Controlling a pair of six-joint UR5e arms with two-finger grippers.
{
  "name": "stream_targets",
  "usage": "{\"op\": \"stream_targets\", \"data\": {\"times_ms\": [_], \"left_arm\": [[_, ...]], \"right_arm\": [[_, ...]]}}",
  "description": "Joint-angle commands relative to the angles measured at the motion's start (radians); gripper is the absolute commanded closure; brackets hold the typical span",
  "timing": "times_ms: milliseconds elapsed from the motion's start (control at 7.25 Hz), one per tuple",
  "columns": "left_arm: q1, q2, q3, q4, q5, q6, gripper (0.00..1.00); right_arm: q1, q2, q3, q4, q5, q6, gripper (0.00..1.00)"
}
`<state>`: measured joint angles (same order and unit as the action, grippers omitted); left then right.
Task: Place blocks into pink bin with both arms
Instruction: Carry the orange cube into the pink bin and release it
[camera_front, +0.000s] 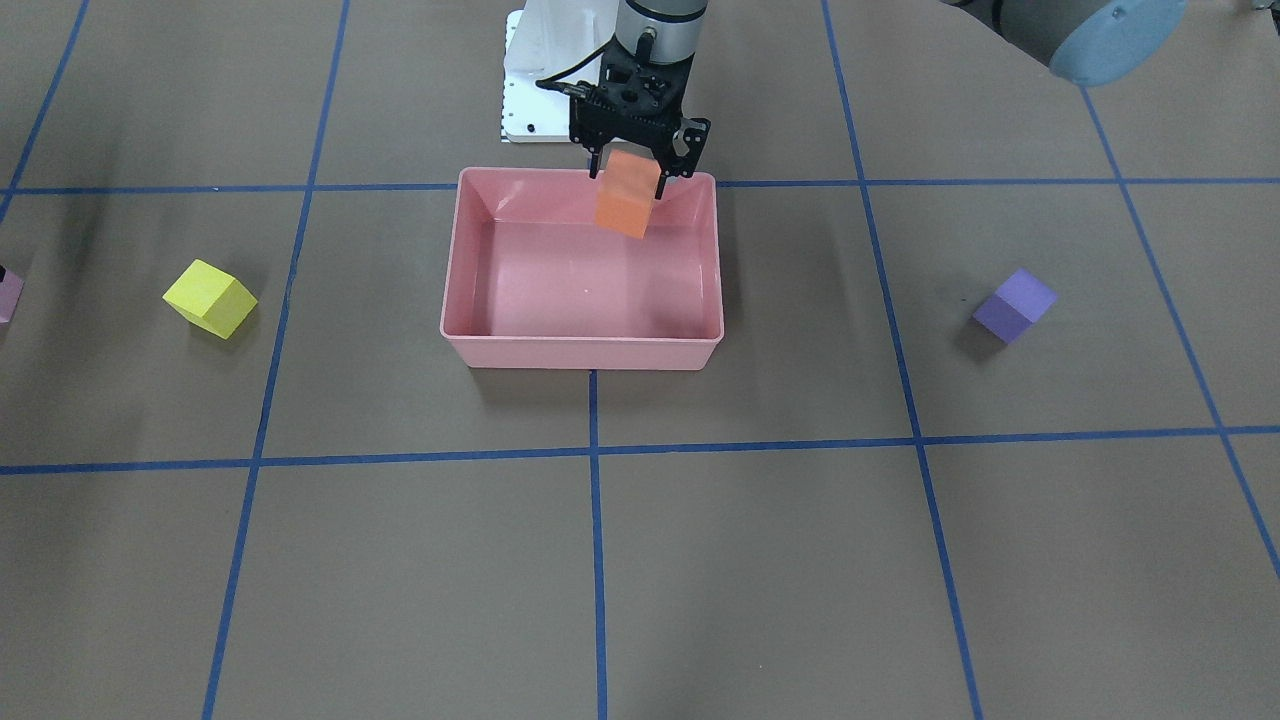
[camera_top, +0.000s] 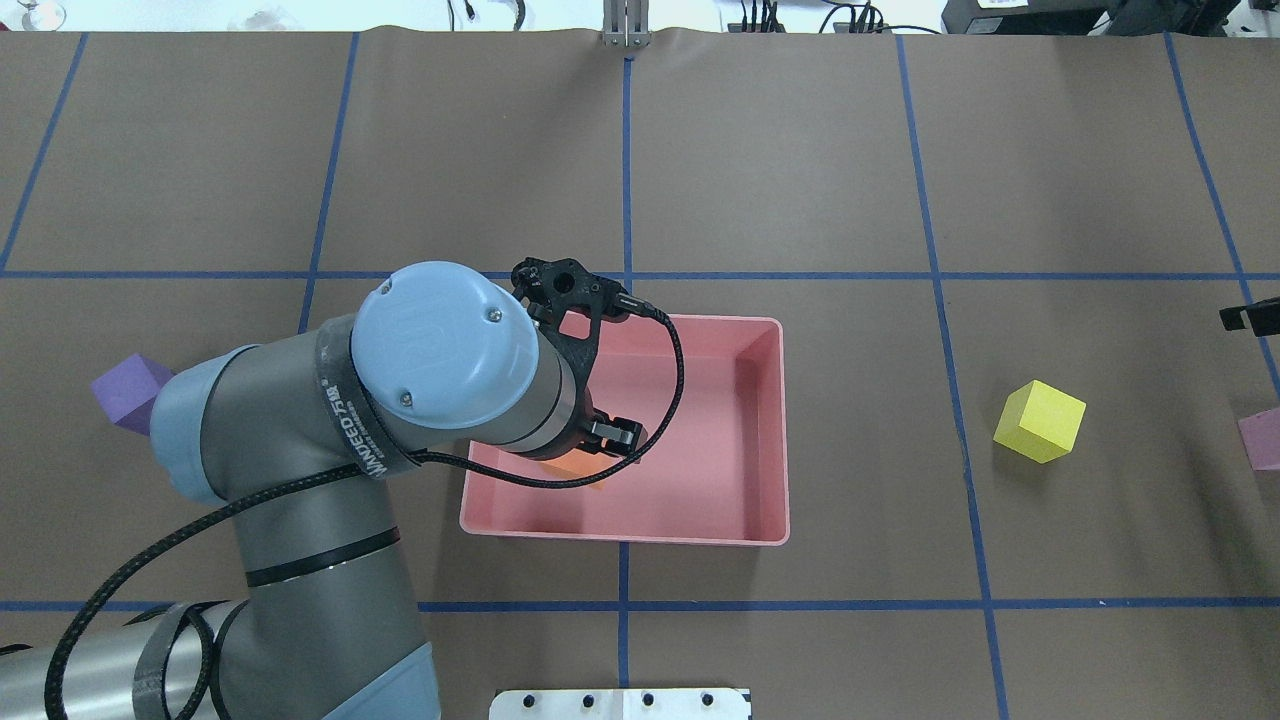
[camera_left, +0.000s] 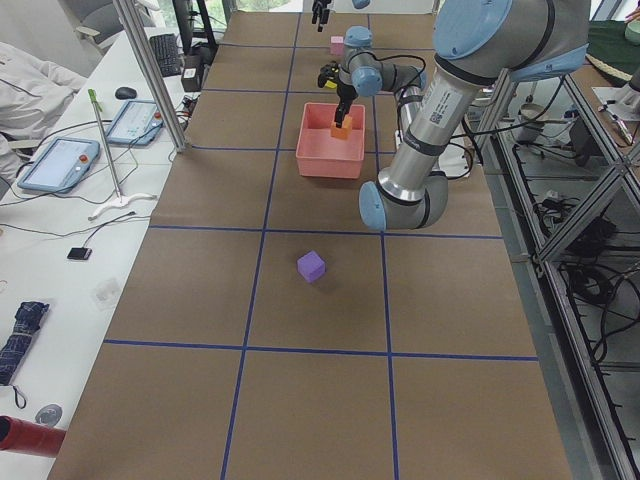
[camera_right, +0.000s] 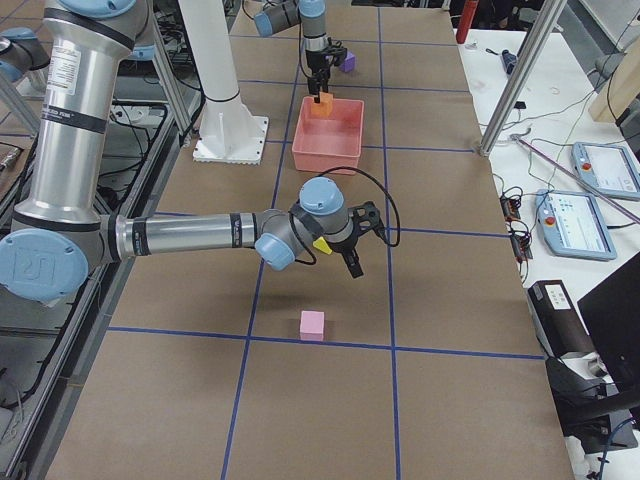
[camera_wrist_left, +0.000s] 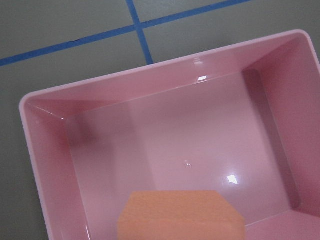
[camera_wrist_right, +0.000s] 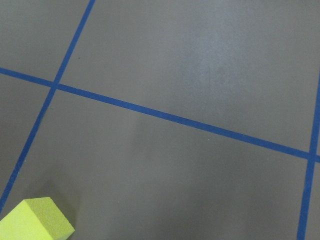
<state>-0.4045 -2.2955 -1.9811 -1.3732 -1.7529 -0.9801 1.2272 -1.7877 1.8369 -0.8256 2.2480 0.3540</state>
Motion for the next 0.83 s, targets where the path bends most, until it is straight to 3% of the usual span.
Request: {"op": "stream_targets", "data": {"times_ms": [0,138,276,414,690], "left_arm": [[-0.060,0.027,-0.056,0.019,0.006,0.170,0.00],[-0.156,0.065,-0.056,0.026,-0.044,0.304,0.00],[-0.300,0.140,-0.056,0.016,-0.210,0.493,0.00],[-0.413,0.201,-0.053,0.014,-0.300,0.646,0.00],[-0.453,0.225,-0.035,0.010,-0.303,0.696,0.00]], "right_arm": [[-0.093,0.005,-0.002,0.120,-0.008,-0.055,0.02],[-0.157,0.036,-0.001,0.118,-0.010,-0.055,0.02],[-0.223,0.043,0.001,0.117,-0.021,-0.055,0.02],[-0.294,0.041,0.001,0.117,-0.084,-0.055,0.02],[-0.408,0.031,-0.004,0.106,-0.227,-0.055,0.02]]}}
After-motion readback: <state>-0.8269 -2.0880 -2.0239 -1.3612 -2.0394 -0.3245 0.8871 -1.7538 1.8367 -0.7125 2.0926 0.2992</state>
